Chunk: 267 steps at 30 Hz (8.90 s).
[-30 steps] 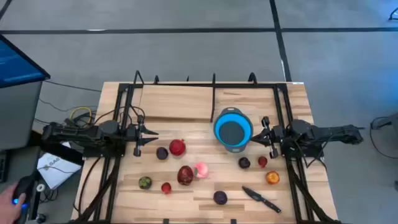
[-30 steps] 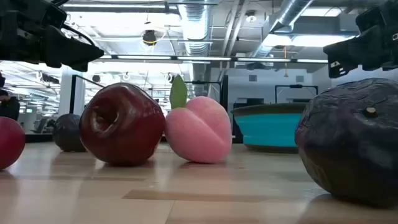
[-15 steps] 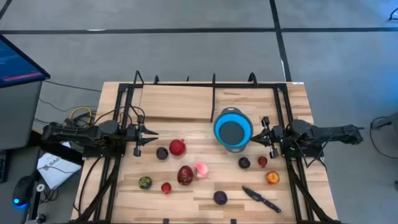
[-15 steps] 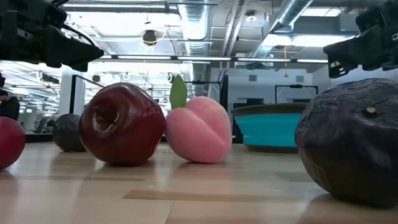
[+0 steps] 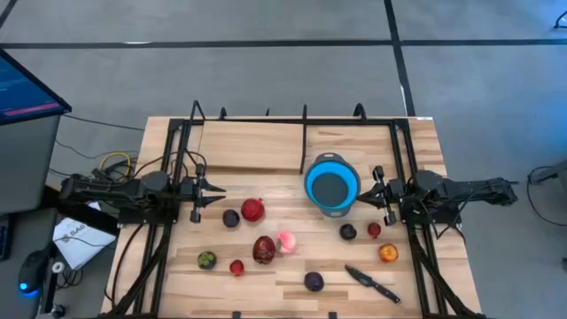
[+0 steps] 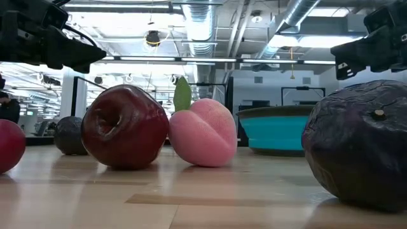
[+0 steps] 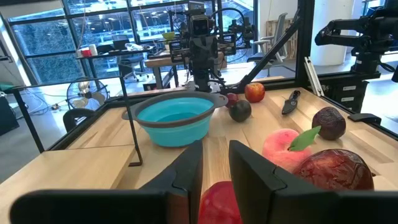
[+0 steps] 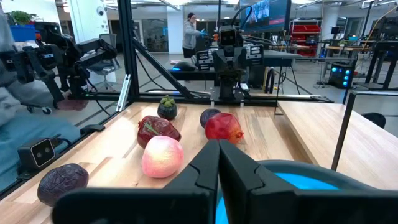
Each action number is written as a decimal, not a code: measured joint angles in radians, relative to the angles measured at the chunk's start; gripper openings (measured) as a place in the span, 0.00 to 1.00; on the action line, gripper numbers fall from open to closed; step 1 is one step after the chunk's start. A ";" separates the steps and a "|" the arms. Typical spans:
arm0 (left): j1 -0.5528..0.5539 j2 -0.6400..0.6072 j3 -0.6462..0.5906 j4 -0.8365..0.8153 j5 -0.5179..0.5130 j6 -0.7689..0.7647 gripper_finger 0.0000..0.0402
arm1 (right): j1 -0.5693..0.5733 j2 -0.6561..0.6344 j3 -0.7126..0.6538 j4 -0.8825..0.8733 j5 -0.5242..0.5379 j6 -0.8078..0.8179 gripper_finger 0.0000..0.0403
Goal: Pick & Place Fruit
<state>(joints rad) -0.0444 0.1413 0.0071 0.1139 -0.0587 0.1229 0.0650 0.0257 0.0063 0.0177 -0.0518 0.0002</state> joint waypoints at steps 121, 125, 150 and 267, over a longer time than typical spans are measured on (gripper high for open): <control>0.000 0.783 0.508 0.169 0.027 -0.333 0.64 | -0.004 1.553 1.278 -0.611 0.245 0.854 0.06; -0.001 0.762 0.541 -0.053 -0.092 -0.396 0.77 | -0.012 1.639 1.330 -0.607 0.284 0.837 0.04; 0.018 0.730 0.535 -0.322 -0.312 -0.575 0.64 | -0.029 1.743 1.443 -0.581 0.347 0.775 0.06; 0.238 0.531 0.208 0.357 0.270 -0.391 0.36 | 0.158 1.979 1.444 -0.465 -0.059 0.187 0.94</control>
<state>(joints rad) 0.1933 0.6728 0.2150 0.4709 0.2116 -0.2683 0.2230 2.0050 1.4506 -0.4478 -0.1105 0.1872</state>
